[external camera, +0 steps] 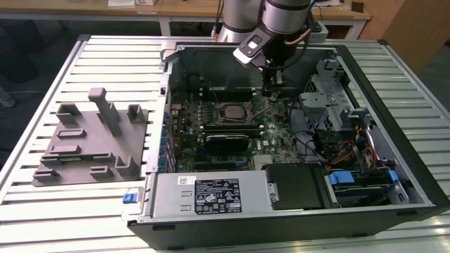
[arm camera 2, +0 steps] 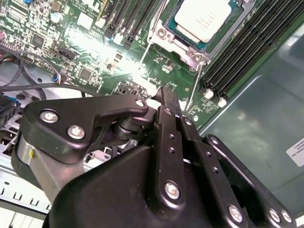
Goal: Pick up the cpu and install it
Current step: 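Close the cpu cover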
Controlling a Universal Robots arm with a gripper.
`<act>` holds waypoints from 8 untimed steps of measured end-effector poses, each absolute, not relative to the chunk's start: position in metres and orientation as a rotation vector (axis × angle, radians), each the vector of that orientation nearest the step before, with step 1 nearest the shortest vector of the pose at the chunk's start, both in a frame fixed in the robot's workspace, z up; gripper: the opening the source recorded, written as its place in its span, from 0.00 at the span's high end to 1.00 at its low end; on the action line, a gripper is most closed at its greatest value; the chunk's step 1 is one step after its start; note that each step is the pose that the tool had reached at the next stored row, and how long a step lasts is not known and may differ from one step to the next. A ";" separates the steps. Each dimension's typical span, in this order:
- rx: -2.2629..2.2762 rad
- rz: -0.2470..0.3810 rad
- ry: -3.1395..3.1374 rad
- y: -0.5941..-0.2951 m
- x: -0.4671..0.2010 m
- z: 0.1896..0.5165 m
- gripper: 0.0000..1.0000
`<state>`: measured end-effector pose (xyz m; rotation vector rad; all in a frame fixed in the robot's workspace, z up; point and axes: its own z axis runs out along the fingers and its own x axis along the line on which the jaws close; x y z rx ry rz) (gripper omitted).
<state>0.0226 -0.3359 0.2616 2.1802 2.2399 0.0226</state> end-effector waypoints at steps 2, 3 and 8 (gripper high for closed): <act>2.180 0.022 2.240 -0.335 0.024 0.261 0.89; 2.180 0.022 2.240 -0.334 0.025 0.260 0.89; 2.181 0.022 2.240 -0.331 0.029 0.258 0.89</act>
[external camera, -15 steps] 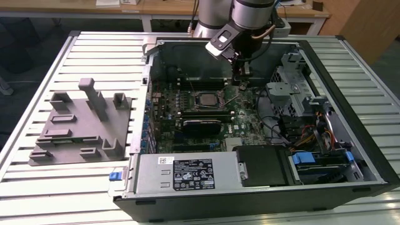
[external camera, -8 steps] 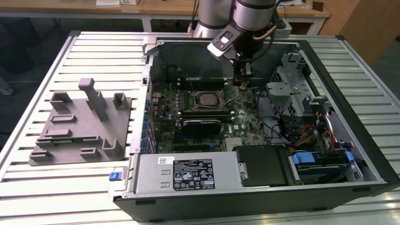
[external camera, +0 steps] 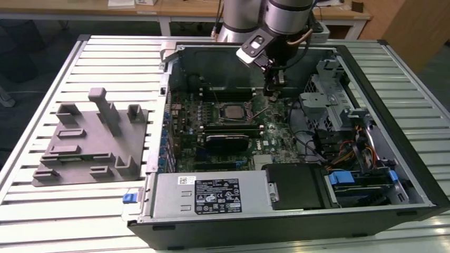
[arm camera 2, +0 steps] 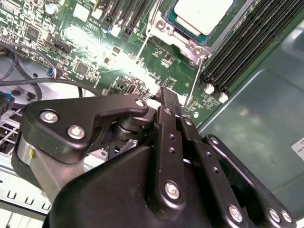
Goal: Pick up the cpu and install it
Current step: 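Close the cpu cover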
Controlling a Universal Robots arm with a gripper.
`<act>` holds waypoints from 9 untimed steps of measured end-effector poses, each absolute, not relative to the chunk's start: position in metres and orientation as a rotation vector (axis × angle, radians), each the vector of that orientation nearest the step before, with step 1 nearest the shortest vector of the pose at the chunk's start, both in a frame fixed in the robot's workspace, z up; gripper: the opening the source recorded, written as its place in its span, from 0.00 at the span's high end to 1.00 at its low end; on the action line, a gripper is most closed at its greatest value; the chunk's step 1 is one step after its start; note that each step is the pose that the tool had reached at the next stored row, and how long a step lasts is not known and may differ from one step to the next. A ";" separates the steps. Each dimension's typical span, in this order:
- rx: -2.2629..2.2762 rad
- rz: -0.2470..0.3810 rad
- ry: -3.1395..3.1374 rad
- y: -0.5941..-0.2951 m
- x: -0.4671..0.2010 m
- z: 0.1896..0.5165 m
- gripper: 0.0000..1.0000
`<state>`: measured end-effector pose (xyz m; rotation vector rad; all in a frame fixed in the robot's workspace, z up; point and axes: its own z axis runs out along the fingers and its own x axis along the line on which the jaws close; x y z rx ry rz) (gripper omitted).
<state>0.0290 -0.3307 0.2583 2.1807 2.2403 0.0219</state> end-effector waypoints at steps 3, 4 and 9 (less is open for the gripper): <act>2.181 0.021 2.240 -0.329 0.032 0.257 0.89; 2.181 0.021 2.241 -0.329 0.033 0.257 0.89; 2.182 0.020 2.241 -0.327 0.038 0.255 0.89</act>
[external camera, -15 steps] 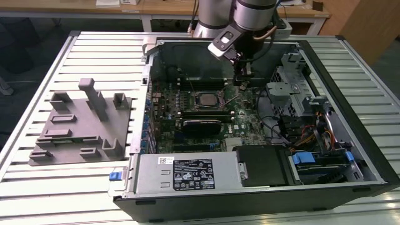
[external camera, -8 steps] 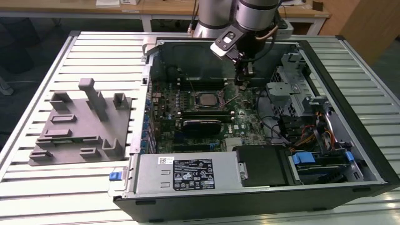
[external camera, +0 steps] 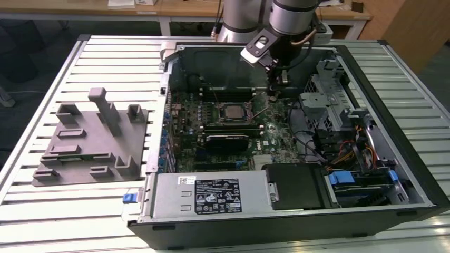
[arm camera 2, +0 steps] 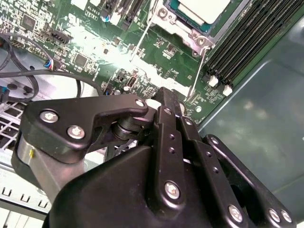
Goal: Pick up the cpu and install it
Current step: 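Close the cpu cover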
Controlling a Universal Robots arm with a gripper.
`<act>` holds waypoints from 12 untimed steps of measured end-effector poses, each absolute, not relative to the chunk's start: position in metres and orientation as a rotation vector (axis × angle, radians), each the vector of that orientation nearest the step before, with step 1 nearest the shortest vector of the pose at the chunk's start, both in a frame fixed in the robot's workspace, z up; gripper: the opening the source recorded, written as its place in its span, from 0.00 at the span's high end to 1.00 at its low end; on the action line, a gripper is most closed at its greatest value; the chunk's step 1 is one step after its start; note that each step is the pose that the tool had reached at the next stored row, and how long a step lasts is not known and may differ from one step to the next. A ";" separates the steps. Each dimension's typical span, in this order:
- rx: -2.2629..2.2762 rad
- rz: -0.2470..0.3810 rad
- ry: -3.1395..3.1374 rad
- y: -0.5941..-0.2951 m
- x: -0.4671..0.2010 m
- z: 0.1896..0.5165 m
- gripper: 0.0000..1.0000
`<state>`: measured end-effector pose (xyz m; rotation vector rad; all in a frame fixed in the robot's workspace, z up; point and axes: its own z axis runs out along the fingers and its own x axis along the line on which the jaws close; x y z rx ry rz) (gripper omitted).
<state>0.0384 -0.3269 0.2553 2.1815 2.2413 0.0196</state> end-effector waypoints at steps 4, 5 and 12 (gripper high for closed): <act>2.182 0.019 2.242 -0.326 0.042 0.254 0.89; 2.182 0.018 2.242 -0.326 0.042 0.253 0.89; 2.183 0.016 2.243 -0.325 0.046 0.249 0.89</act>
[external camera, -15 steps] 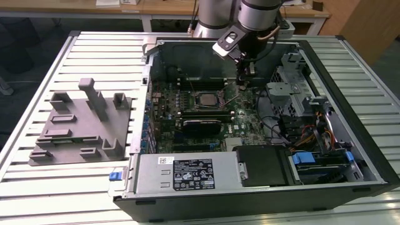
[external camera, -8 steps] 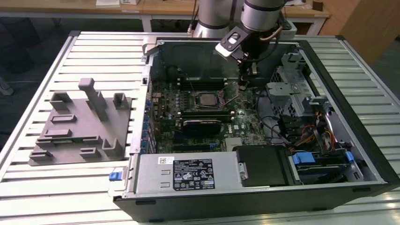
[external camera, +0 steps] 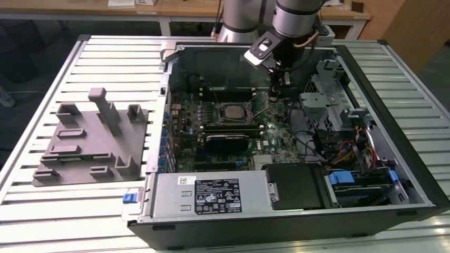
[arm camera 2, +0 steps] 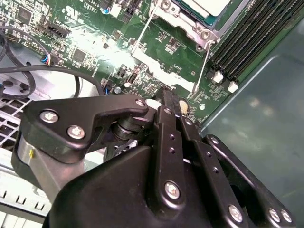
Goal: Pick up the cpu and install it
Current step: 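Close the cpu cover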
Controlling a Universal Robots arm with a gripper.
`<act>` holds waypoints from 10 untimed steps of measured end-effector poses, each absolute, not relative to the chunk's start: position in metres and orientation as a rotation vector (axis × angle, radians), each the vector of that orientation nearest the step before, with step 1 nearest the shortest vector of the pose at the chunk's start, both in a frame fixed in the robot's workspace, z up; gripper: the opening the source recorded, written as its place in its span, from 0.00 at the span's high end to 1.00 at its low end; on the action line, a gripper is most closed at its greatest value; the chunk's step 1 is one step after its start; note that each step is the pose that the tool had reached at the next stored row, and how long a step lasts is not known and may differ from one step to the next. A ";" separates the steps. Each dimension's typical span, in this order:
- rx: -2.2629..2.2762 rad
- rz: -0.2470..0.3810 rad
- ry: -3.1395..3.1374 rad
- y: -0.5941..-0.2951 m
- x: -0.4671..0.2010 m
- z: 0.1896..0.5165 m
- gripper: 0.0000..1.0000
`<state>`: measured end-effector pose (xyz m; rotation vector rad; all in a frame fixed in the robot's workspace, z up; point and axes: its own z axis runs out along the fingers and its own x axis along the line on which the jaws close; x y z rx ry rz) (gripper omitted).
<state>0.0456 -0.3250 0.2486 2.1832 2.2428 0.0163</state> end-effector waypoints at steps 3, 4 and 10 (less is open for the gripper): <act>2.184 0.014 2.244 -0.325 0.046 0.244 0.89; 2.185 0.013 2.244 -0.325 0.046 0.242 0.89; 2.185 0.012 2.245 -0.326 0.043 0.240 0.89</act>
